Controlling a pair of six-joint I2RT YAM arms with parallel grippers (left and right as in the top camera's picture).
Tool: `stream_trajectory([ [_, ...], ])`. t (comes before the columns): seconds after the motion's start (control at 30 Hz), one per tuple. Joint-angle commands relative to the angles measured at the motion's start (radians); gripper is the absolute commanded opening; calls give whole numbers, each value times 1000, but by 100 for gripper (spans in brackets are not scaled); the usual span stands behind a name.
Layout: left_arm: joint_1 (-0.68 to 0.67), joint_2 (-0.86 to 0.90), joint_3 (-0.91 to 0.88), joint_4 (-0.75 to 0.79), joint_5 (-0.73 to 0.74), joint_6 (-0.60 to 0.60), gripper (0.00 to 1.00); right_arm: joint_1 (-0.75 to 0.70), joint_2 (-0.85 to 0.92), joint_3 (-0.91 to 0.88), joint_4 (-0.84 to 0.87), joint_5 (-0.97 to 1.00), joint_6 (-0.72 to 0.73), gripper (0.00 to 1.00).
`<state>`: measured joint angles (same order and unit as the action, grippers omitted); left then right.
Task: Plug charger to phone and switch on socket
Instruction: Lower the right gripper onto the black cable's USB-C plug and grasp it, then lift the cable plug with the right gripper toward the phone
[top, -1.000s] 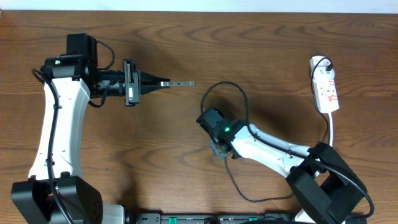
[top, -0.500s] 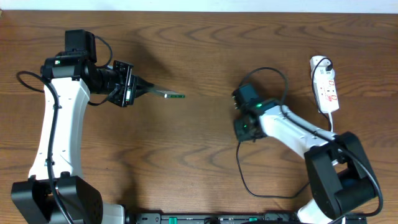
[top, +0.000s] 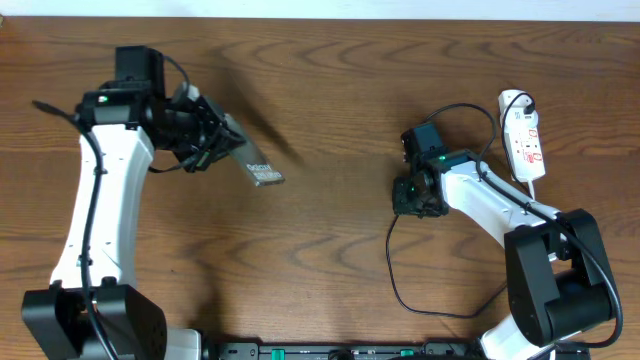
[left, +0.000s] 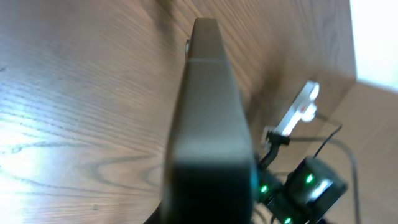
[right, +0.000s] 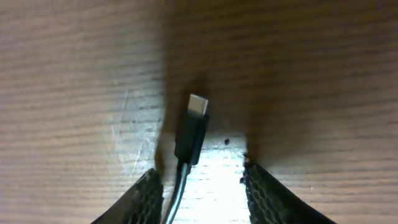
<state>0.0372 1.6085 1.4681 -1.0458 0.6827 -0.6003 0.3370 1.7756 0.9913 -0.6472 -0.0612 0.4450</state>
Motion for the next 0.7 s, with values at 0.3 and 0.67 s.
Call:
stream_trajectory([
  [0.3,-39,-14,16,16,39,77,7,17,35,-25,8,7,113,11],
  [0.67,-39,-14,16,16,39,77,7,16,35,-25,31,41,116,24],
])
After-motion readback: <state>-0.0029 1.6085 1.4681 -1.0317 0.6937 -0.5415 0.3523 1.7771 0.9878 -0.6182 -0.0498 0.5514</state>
